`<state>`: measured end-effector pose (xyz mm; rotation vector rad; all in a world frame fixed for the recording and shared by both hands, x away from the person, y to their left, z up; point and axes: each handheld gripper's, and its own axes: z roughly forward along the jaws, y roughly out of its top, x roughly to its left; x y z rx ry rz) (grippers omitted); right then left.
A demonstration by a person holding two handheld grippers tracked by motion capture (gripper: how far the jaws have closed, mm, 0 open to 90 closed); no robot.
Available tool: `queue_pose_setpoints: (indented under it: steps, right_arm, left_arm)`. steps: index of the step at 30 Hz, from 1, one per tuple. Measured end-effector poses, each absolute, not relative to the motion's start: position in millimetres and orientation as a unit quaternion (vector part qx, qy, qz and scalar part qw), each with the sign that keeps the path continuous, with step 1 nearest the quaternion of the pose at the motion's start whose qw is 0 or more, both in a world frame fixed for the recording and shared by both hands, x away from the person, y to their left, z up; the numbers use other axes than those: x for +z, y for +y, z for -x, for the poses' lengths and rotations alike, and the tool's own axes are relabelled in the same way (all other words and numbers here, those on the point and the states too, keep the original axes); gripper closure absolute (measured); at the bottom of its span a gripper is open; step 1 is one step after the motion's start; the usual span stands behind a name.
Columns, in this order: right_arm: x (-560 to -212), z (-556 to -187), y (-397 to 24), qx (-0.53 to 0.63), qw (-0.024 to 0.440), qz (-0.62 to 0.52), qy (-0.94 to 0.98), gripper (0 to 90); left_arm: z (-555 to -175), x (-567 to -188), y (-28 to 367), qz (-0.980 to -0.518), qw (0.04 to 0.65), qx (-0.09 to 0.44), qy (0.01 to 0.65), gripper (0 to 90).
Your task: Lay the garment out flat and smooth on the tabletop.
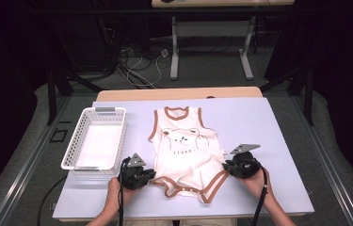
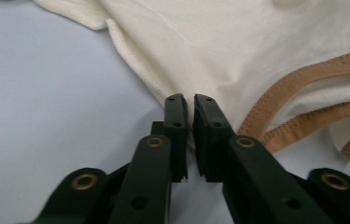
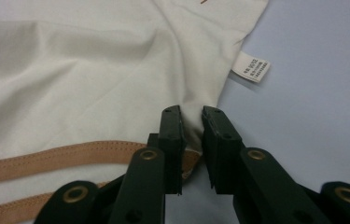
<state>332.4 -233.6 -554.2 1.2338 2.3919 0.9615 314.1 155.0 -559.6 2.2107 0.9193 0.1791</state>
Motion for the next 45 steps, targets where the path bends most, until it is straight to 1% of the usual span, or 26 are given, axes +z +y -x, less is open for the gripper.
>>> queue_pose_setpoints:
  steps: [2,6,8,9,13,16,19,24,29,32,35,39,41,43,45]
  right_arm:
    - [-554,-332,-234,0.332,0.138,-0.43,0.829,81.1]
    - [-555,-332,-236,0.342,0.13,-0.436,0.823,86.3]
    - [-555,-332,-236,0.343,0.13,-0.436,0.821,87.1]
    - [-554,-331,-236,0.345,0.128,-0.436,0.822,87.2]
    - [-553,-331,-236,0.341,0.13,-0.436,0.822,87.4]
    - [-553,-330,-235,0.343,0.128,-0.438,0.821,87.5]
    - [-551,-329,-235,0.341,0.133,-0.43,0.825,87.6]
    - [-547,-327,-235,0.333,0.143,-0.423,0.831,87.9]
    - [-545,-325,-233,0.333,0.137,-0.424,0.831,87.8]
    - [-549,-327,-233,0.314,0.145,-0.419,0.839,87.8]
    - [-549,-327,-234,0.311,0.138,-0.423,0.84,87.9]
    - [-548,-326,-234,0.308,0.134,-0.42,0.843,87.6]
    - [-548,-326,-234,0.305,0.131,-0.42,0.845,87.0]
    - [-547,-327,-236,0.313,0.129,-0.419,0.842,76.8]
    - [-545,-328,-239,0.329,0.125,-0.424,0.834,70.3]
  left_arm:
    - [-314,-560,154,-0.86,0.361,0.078,0.353,88.5]
    - [-313,-559,156,-0.86,0.363,0.074,0.35,89.3]
    - [-313,-559,159,-0.858,0.373,0.066,0.347,89.4]
    - [-314,-558,161,-0.86,0.375,0.062,0.341,89.3]
    - [-313,-557,166,-0.855,0.379,0.062,0.349,89.3]
    - [-311,-552,172,-0.857,0.374,0.07,0.346,89.4]
    - [-308,-551,174,-0.856,0.375,0.072,0.348,89.4]
    - [-306,-549,179,-0.859,0.362,0.091,0.349,89.4]
    - [-308,-549,183,-0.86,0.353,0.1,0.355,89.4]
    - [-309,-551,181,-0.865,0.343,0.096,0.353,89.4]
    - [-308,-552,178,-0.873,0.334,0.084,0.345,89.4]
    - [-307,-552,175,-0.877,0.327,0.086,0.342,89.2]
    - [-307,-551,175,-0.877,0.325,0.087,0.343,89.0]
    - [-307,-548,176,-0.874,0.325,0.093,0.35,86.7]
    - [-309,-546,177,-0.866,0.326,0.104,0.364,76.4]
